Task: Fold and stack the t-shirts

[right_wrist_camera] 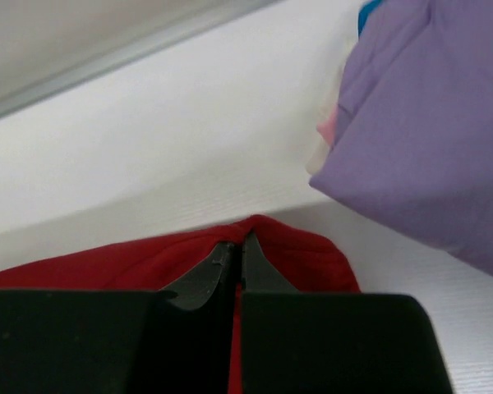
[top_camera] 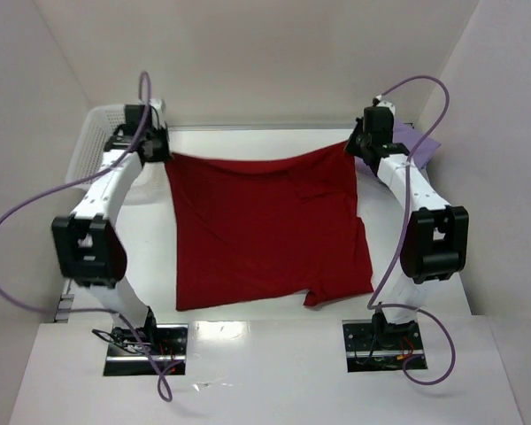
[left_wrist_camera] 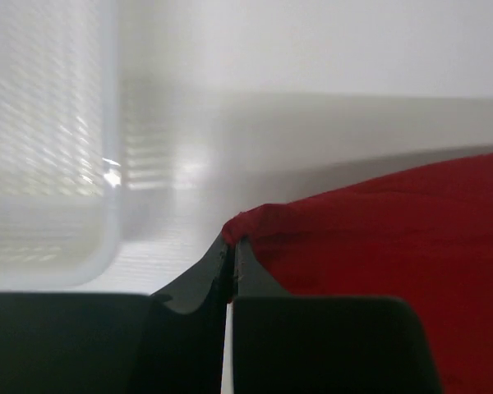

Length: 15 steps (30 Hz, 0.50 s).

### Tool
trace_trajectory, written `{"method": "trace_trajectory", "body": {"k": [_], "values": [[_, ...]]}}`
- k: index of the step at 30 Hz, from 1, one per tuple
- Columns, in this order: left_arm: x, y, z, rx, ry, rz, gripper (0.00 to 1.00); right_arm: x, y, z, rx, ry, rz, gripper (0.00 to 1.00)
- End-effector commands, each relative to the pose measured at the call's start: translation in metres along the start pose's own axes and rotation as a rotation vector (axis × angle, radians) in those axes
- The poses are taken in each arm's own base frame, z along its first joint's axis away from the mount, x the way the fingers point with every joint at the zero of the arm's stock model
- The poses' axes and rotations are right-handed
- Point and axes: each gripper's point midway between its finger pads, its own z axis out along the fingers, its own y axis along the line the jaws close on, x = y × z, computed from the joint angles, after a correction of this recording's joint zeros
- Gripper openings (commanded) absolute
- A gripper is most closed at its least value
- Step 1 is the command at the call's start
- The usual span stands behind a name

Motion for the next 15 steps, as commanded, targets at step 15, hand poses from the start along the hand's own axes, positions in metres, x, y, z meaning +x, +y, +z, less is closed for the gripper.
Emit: {"method": "trace_trajectory", "body": {"k": [15], "values": [[-0.107,0.028,-0.449,-0.114,-1.04,-0.123,0.0,-0.236,0.04,-0.409,-0.294,-0.874,0.103,0.0]]}}
